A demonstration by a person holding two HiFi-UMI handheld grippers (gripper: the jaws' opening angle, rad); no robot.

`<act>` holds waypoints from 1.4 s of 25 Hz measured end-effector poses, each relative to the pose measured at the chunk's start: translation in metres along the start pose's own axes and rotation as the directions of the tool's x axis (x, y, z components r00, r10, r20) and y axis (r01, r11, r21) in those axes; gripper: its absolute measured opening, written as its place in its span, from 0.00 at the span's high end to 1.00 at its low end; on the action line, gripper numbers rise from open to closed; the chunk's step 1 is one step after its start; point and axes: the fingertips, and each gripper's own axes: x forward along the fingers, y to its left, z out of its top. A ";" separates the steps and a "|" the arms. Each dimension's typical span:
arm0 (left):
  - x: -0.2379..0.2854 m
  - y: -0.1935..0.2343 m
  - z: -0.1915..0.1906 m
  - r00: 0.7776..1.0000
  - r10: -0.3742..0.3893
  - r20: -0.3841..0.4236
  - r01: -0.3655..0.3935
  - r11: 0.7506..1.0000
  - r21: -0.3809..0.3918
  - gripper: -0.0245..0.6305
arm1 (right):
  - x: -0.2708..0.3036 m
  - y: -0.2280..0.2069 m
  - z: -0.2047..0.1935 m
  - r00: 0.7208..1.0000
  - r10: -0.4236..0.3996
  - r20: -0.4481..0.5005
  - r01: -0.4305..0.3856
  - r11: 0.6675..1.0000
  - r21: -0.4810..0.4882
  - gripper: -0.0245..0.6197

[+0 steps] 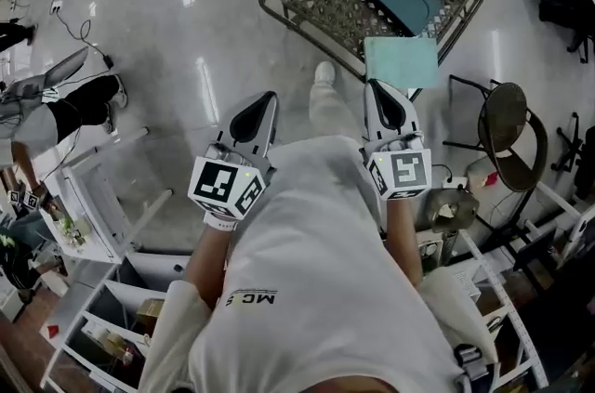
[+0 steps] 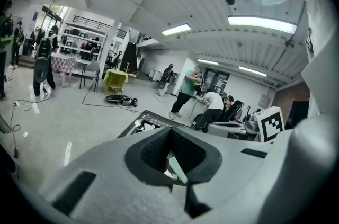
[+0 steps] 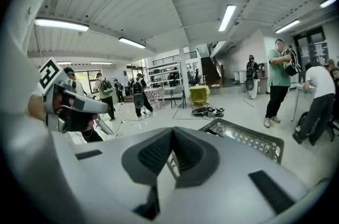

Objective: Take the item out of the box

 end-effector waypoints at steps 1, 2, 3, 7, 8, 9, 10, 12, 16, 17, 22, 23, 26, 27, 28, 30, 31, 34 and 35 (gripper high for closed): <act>0.019 0.000 0.011 1.000 -0.004 -0.007 0.004 1.000 0.011 0.93 | 0.010 -0.013 0.009 1.000 0.005 0.005 -0.005 1.000 -0.009 0.94; 0.035 -0.001 0.020 1.000 -0.008 -0.011 0.008 1.000 0.018 0.93 | 0.020 -0.024 0.017 1.000 0.013 0.010 -0.013 1.000 -0.016 0.94; 0.049 -0.003 0.028 1.000 -0.010 -0.014 0.010 1.000 0.023 0.93 | 0.029 -0.033 0.023 1.000 0.025 0.012 -0.025 0.999 -0.022 0.94; 0.086 -0.001 0.046 1.000 0.005 -0.027 -0.004 0.999 0.033 0.93 | 0.066 -0.060 0.041 0.998 0.068 0.016 -0.067 0.997 -0.032 0.94; 0.094 0.000 0.046 0.999 0.008 -0.034 -0.007 0.999 0.034 0.93 | 0.073 -0.066 0.046 0.997 0.074 0.024 -0.073 0.997 -0.031 0.94; 0.102 0.001 0.047 0.999 0.008 -0.039 -0.007 0.999 0.034 0.93 | 0.079 -0.073 0.050 0.997 0.074 0.031 -0.073 0.997 -0.030 0.94; 0.110 0.001 0.048 0.999 0.005 -0.043 -0.003 0.999 0.033 0.93 | 0.084 -0.079 0.053 0.997 0.069 0.036 -0.068 0.997 -0.029 0.94; 0.120 0.002 0.052 0.999 -0.003 -0.043 0.005 0.999 0.034 0.93 | 0.094 -0.089 0.057 0.998 0.057 0.038 -0.056 0.998 -0.021 0.94; 0.130 0.007 0.057 0.999 -0.006 -0.041 0.007 0.999 0.031 0.93 | 0.107 -0.094 0.056 0.999 0.048 0.021 -0.047 0.999 -0.008 0.94; 0.132 0.008 0.057 0.999 -0.008 -0.040 0.009 1.000 0.025 0.93 | 0.109 -0.096 0.057 0.999 0.046 0.018 -0.046 0.999 -0.011 0.94; 0.150 0.012 0.062 0.999 -0.033 -0.030 0.033 0.999 0.017 0.93 | 0.125 -0.107 0.059 0.999 0.041 0.016 -0.040 0.999 -0.013 0.94; 0.153 0.012 0.061 0.999 -0.037 -0.031 0.038 0.999 0.016 0.93 | 0.128 -0.108 0.057 0.999 0.045 0.011 -0.045 0.999 -0.007 0.94; 0.162 0.017 0.067 0.999 -0.032 -0.030 0.032 0.999 0.009 0.93 | 0.140 -0.112 0.056 0.998 0.062 -0.014 -0.062 0.998 -0.025 0.94; 0.166 0.019 0.069 0.999 -0.026 -0.029 0.026 1.000 0.001 0.93 | 0.144 -0.114 0.057 0.998 0.063 -0.022 -0.064 0.997 -0.037 0.94; 0.171 0.022 0.070 0.999 -0.021 -0.028 0.021 1.000 -0.008 0.93 | 0.149 -0.117 0.058 0.998 0.065 -0.028 -0.066 0.997 -0.046 0.94; 0.179 0.030 0.069 0.999 -0.018 -0.028 0.017 0.999 -0.032 0.93 | 0.162 -0.119 0.056 0.997 0.068 -0.044 -0.071 0.996 -0.056 0.94; 0.184 0.036 0.067 0.999 -0.018 -0.030 0.017 0.999 -0.048 0.93 | 0.170 -0.119 0.053 0.996 0.071 -0.055 -0.075 0.995 -0.063 0.94; 0.199 0.051 0.058 0.999 -0.025 -0.042 0.021 0.996 -0.090 0.93 | 0.197 -0.122 0.044 0.994 0.079 -0.081 -0.086 0.993 -0.086 0.94; 0.204 0.054 0.056 0.998 -0.028 -0.049 0.023 0.995 -0.098 0.93 | 0.205 -0.124 0.042 0.993 0.083 -0.090 -0.091 0.992 -0.091 0.94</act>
